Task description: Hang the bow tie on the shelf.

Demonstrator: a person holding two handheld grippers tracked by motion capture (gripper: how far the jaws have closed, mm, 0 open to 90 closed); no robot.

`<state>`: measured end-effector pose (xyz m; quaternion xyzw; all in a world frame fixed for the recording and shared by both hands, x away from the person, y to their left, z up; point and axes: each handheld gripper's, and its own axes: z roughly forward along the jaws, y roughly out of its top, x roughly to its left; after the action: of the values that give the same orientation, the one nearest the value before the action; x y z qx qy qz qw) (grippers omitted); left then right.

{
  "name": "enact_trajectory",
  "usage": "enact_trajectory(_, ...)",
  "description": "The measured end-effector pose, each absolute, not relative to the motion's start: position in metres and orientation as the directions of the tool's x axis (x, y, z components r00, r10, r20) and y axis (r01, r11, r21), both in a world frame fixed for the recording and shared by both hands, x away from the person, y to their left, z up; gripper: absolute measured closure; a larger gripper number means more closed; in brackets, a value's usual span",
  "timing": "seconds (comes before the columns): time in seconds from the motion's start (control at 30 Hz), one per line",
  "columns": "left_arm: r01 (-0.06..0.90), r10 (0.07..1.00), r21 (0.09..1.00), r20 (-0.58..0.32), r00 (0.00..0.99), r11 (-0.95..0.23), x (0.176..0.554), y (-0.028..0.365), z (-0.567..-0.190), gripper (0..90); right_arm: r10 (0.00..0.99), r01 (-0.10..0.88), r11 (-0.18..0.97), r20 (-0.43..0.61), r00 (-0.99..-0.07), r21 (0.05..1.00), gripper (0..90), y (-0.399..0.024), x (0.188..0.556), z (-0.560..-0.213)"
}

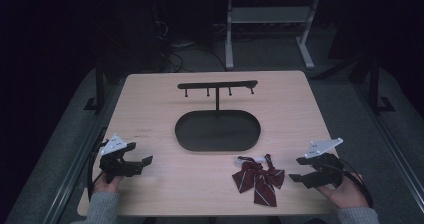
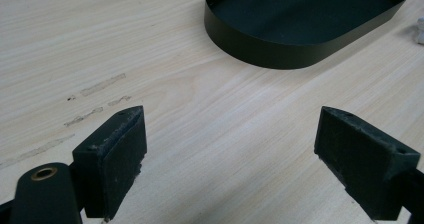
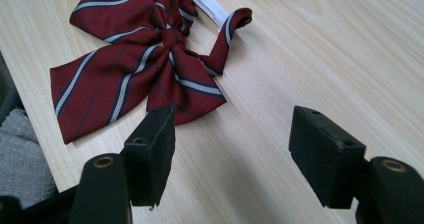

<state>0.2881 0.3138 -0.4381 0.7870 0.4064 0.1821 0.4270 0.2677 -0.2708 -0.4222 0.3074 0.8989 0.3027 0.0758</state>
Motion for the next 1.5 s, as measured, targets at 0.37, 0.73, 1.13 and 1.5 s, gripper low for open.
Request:
enact_trajectory(0.37, 0.482, 0.793, 0.821, -0.062, 0.606, -0.305, 0.288, 0.314, -0.438, 13.0, 0.539, 0.471, 0.703, 0.033, -0.842, 0.533, 41.3, -0.251, 0.278, -0.407)
enact_trajectory(0.73, 0.480, 0.790, 0.821, -0.060, 0.610, -0.308, 0.288, 0.314, -0.437, 13.1, 0.427, 0.388, 0.817, 0.004, -0.904, 0.427, 42.8, -0.214, 0.312, -0.388)
enact_trajectory(1.13, 0.485, 0.793, 0.820, -0.065, 0.605, -0.303, 0.287, 0.314, -0.437, 13.0, 0.345, 0.331, 0.880, 0.021, -0.938, 0.339, 47.9, -0.181, 0.345, -0.391)
enact_trajectory(1.5, 0.487, 0.791, 0.818, -0.067, 0.608, -0.306, 0.288, 0.314, -0.437, 13.0, 0.290, 0.293, 0.919, 0.050, -0.956, 0.265, 54.6, -0.163, 0.362, -0.410)
